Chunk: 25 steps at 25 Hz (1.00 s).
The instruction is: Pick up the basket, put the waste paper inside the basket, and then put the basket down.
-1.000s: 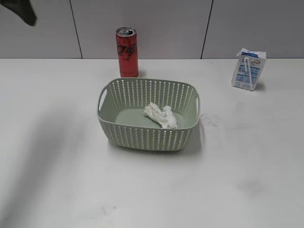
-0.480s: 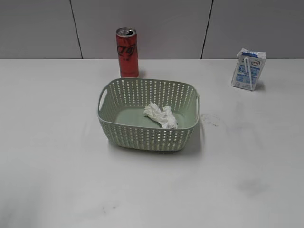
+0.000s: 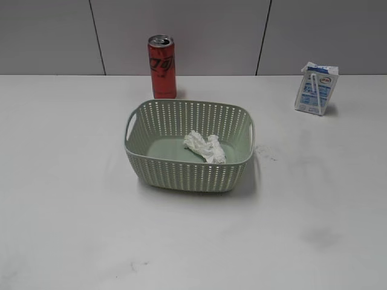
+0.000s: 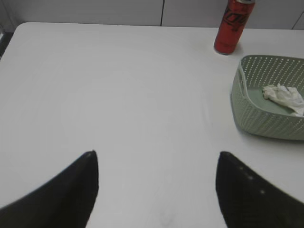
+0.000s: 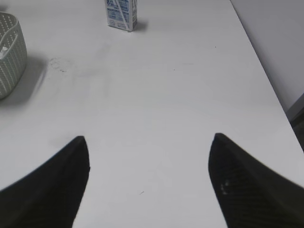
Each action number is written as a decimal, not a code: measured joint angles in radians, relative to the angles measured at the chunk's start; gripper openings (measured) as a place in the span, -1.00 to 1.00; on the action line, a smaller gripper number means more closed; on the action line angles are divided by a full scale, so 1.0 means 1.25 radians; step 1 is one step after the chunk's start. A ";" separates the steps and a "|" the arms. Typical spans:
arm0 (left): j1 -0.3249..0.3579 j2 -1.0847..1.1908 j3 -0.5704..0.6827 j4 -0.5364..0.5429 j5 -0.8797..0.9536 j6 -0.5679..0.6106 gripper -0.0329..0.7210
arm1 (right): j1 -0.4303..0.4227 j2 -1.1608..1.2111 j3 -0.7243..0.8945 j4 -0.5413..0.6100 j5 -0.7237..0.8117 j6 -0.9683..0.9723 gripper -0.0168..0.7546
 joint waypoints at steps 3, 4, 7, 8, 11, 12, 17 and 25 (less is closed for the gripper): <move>0.000 -0.114 0.041 0.005 0.028 0.000 0.60 | 0.000 0.000 0.000 0.000 0.000 0.000 0.57; 0.000 -0.143 0.050 0.005 0.037 0.000 0.59 | 0.000 0.000 0.000 0.000 0.000 0.000 0.57; 0.000 -0.166 0.066 0.008 0.083 0.000 0.55 | 0.000 0.000 0.000 -0.001 -0.001 0.000 0.57; 0.000 -0.166 0.075 0.008 0.092 0.000 0.54 | 0.000 0.000 0.000 -0.001 -0.001 0.000 0.57; 0.000 -0.166 0.094 0.010 0.085 0.000 0.53 | 0.000 0.000 0.000 -0.001 -0.001 0.000 0.57; 0.000 -0.166 0.097 0.012 0.081 -0.001 0.52 | 0.000 0.000 0.000 -0.001 -0.001 0.000 0.57; 0.000 -0.166 0.103 0.021 0.071 -0.045 0.52 | 0.000 0.000 0.000 -0.001 -0.001 0.000 0.57; 0.000 -0.166 0.110 0.023 0.062 -0.051 0.46 | 0.034 0.000 0.000 0.000 -0.001 0.000 0.57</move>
